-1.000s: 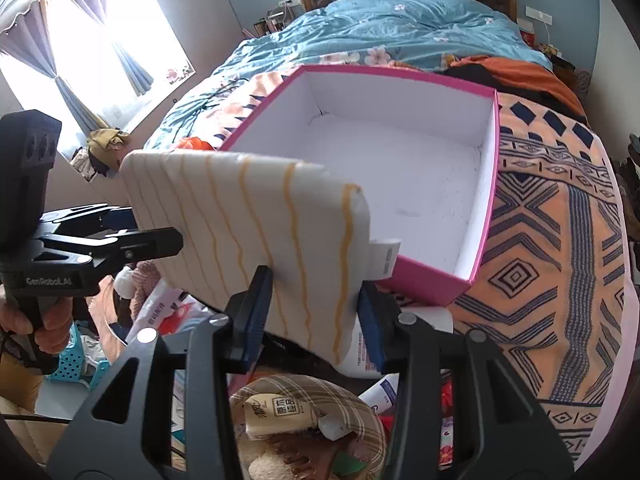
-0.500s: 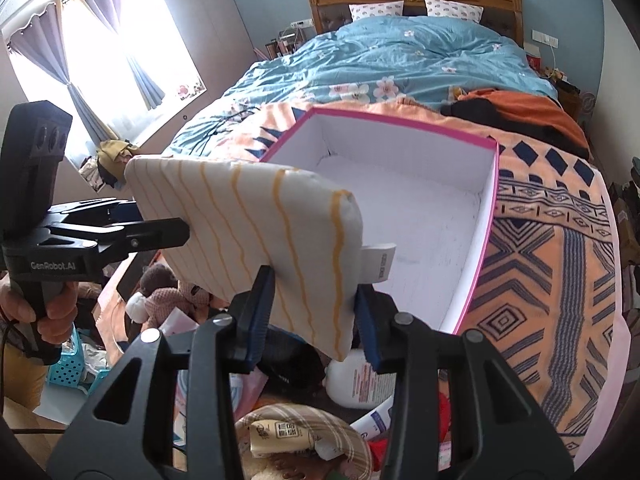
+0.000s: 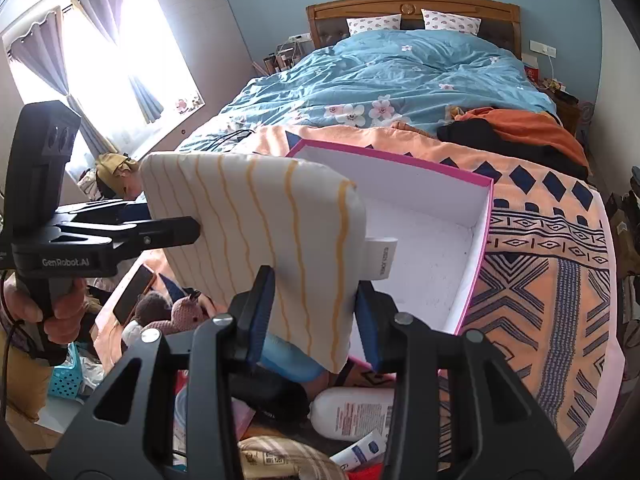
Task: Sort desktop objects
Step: 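Carry the striped pad with the right gripper over the pink box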
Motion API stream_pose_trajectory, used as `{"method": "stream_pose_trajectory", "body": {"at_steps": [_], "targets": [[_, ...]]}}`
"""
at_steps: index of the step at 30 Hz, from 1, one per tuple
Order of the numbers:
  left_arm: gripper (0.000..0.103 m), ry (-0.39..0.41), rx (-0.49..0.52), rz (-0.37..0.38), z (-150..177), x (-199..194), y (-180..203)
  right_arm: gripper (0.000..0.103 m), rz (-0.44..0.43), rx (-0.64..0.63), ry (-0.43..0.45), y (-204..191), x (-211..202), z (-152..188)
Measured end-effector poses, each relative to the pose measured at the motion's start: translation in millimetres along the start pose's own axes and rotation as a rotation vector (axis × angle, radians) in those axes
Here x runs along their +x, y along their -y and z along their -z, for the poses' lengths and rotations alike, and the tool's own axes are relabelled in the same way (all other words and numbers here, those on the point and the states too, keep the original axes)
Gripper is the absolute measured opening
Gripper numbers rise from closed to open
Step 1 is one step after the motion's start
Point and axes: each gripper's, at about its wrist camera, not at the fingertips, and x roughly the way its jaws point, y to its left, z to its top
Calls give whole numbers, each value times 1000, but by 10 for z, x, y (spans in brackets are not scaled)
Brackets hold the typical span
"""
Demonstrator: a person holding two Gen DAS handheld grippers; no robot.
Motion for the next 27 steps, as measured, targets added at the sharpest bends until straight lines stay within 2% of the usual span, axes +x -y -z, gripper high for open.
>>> {"method": "stream_pose_trajectory", "body": {"at_steps": [27], "targets": [[69,-86,5,-67,-354,766,-145,40,17,96,-62,386,589,-234]]}}
